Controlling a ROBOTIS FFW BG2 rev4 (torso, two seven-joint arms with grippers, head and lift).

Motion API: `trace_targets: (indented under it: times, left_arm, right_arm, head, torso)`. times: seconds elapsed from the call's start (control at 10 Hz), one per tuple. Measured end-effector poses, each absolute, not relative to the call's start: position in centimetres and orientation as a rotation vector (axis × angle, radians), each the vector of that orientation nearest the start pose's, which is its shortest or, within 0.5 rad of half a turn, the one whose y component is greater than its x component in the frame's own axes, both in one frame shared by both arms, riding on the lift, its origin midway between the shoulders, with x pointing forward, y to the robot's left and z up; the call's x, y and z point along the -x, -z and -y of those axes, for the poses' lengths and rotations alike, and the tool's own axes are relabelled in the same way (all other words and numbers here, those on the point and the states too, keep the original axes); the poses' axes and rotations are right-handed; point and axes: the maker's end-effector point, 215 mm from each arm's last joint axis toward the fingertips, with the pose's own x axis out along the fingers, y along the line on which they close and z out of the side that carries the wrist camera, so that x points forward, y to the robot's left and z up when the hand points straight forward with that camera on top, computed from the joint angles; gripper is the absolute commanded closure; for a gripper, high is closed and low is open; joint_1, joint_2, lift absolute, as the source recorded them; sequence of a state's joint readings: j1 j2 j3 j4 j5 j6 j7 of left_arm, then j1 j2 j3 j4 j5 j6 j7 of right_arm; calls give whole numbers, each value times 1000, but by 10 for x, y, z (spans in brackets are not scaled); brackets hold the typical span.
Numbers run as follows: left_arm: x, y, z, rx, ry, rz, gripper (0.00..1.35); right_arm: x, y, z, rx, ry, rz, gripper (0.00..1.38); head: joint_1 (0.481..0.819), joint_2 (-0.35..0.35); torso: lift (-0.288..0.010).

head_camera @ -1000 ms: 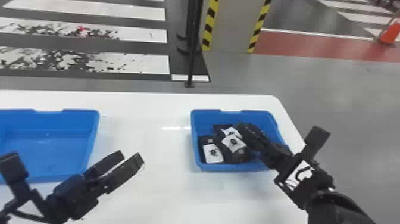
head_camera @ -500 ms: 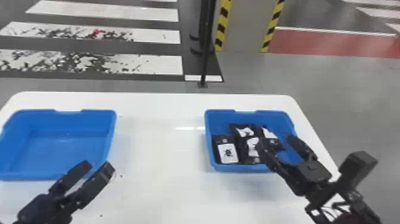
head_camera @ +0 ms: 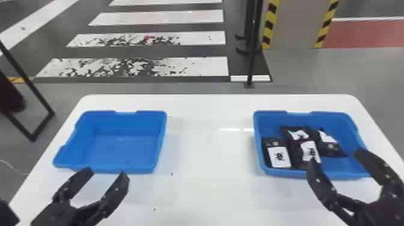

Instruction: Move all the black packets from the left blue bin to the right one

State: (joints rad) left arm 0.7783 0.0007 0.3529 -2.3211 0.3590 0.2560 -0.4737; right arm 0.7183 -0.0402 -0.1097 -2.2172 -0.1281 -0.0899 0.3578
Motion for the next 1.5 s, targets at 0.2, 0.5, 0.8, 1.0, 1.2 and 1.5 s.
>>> trace_targets:
  times: [0.2, 0.5, 0.8, 1.0, 1.2, 1.5]
  left_arm:
    - [-341, 334, -283, 114, 177, -204, 150]
    - [-338, 331, -274, 76, 175, -204, 150]
    - [-339, 330, -267, 82, 182, -200, 150]
    - [-340, 331, -264, 86, 183, -200, 150]
    - [-341, 331, -265, 85, 181, -200, 150]
    - [-340, 328, -267, 84, 177, -191, 150]
  right_arm:
    - [-364, 305, 202, -40, -289, 13, 127]
    - [-363, 310, 196, -60, -303, 5, 127]
    - [-360, 321, 195, -80, -307, -30, 128]
    - [-357, 326, 192, -94, -316, -48, 128]
    - [-356, 329, 188, -109, -323, -62, 128]
    - [-354, 329, 187, -120, -326, -68, 128]
  head:
    - [695, 133]
    - [695, 132]
    - [695, 121]
    - [695, 120]
    - [695, 127]
    - [695, 132]
  torso:
    - [-140]
    - [-140]
    - [-140]
    - [-140]
    - [-140]
    - [-140]
